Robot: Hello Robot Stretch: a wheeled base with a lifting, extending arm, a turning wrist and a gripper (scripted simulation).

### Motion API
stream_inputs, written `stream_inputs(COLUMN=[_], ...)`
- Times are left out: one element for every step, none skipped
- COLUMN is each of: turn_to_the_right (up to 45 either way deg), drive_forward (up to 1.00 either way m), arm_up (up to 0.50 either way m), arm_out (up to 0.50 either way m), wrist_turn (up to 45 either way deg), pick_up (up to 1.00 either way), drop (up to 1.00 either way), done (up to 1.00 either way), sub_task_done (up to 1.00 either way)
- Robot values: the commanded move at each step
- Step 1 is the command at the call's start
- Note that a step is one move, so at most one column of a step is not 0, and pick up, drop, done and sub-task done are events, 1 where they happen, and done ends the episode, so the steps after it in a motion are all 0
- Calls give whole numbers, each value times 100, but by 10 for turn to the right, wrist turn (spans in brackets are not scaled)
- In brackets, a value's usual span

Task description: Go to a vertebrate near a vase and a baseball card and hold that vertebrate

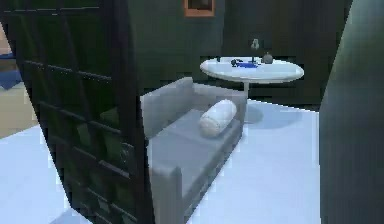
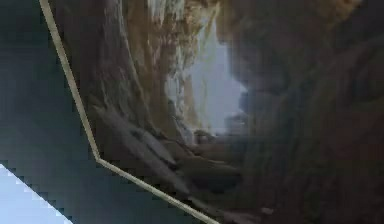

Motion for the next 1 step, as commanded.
stream_inputs(turn_to_the_right=[-450], drive_forward=[0], arm_up=[0], arm_out=[0], wrist_turn=[0], pick_up=[0], drop=[0], done=[0], sub_task_done=[0])
